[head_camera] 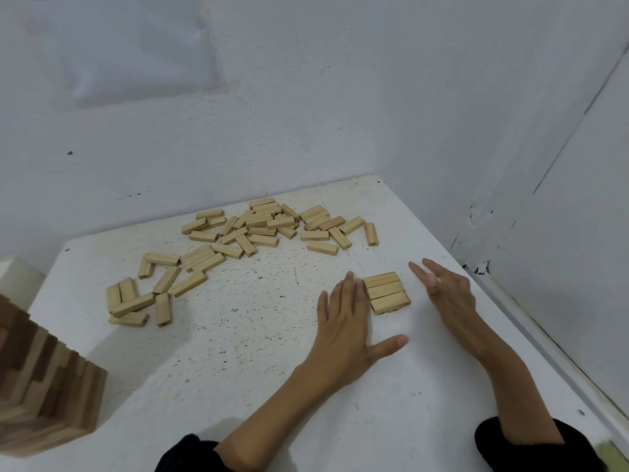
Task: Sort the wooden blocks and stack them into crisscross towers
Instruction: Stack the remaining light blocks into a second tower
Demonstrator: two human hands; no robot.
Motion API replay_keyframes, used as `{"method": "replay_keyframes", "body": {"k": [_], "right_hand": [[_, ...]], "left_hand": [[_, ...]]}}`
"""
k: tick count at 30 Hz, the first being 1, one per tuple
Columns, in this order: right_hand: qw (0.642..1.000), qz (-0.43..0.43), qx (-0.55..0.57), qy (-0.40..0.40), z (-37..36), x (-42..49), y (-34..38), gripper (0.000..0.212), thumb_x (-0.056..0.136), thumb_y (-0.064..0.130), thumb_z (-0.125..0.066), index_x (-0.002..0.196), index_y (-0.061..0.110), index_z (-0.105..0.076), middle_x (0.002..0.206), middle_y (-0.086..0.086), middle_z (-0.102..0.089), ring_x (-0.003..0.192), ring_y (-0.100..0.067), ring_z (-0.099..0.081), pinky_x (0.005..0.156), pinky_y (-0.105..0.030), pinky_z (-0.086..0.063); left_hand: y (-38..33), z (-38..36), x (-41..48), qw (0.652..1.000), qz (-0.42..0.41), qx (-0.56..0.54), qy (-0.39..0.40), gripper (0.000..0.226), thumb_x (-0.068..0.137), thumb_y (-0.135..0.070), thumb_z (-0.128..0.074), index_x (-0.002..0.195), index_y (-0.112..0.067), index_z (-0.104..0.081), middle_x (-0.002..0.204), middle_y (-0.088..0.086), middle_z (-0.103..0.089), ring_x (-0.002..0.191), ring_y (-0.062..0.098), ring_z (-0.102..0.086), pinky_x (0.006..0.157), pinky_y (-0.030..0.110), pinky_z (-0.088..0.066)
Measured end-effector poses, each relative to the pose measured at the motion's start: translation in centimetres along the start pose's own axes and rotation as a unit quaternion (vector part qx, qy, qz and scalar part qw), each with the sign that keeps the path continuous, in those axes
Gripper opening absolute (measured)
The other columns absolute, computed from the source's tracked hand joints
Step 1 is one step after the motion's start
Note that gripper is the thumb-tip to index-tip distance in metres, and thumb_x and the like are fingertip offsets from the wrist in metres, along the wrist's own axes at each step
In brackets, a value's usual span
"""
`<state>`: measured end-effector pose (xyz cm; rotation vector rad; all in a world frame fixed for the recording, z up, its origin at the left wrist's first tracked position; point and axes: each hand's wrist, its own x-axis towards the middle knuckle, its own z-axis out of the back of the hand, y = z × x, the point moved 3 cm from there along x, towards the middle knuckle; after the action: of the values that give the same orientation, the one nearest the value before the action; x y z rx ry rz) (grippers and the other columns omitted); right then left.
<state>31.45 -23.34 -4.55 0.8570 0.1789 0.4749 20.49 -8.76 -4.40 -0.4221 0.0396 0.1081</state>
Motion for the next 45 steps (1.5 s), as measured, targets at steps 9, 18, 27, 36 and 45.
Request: {"method": "replay_keyframes", "body": {"k": [9,18,27,36,45], "right_hand": [[0.983,0.078,-0.083,0.141,1.3,2.4,0.8,0.088,0.037,0.079,-0.060,0.118,0.065,-0.030,0.137,0.025,-0.023,0.121,0.007,-0.009,0.106,-0.027,-0.006],[0.976,0.102,-0.110,0.156,0.8,3.7,0.6,0.071,0.037,0.079,-0.059,0.104,0.065,-0.043,0.136,0.024,-0.026,0.123,-0.002,-0.016,0.106,-0.030,-0.010],[0.977,0.112,-0.107,0.144,0.8,3.5,0.6,0.069,0.038,0.080,-0.056,0.103,0.063,-0.042,0.135,0.025,-0.028,0.123,-0.001,-0.017,0.107,-0.030,-0.011],[0.977,0.106,-0.104,0.156,1.1,3.5,0.5,0.072,0.037,0.079,-0.058,0.106,0.065,-0.043,0.136,0.027,-0.027,0.128,-0.005,-0.017,0.110,-0.032,-0.011],[0.976,0.110,-0.107,0.157,1.2,3.5,0.4,0.083,0.028,0.098,-0.046,0.104,0.064,-0.042,0.135,0.028,-0.026,0.127,-0.004,-0.015,0.111,-0.033,-0.009]], "left_hand": [[2.2,2.6,3.3,0.990,-0.014,-0.130,-0.055,0.086,0.068,-0.051,-0.077,0.141,-0.029,-0.038,0.146,-0.007,-0.026,0.134,0.011,-0.018,0.103,0.026,-0.016],[2.5,2.0,4.0,0.989,-0.030,-0.120,-0.084,0.067,0.067,-0.049,-0.079,0.125,-0.025,-0.055,0.135,-0.008,-0.039,0.125,0.009,-0.026,0.090,0.022,-0.017],[2.1,1.7,4.0,0.987,-0.033,-0.123,-0.094,0.085,0.051,-0.073,-0.047,0.121,-0.026,-0.056,0.132,-0.011,-0.041,0.122,0.007,-0.027,0.089,0.022,-0.017],[1.7,1.7,4.0,0.985,-0.024,-0.116,-0.122,0.076,0.057,-0.070,-0.060,0.119,-0.026,-0.058,0.127,-0.011,-0.045,0.119,0.007,-0.032,0.095,0.028,-0.024],[1.6,1.6,4.0,0.984,-0.033,-0.117,-0.133,0.081,0.052,-0.073,-0.048,0.117,-0.025,-0.060,0.123,-0.012,-0.047,0.116,0.007,-0.034,0.090,0.027,-0.023]]}}
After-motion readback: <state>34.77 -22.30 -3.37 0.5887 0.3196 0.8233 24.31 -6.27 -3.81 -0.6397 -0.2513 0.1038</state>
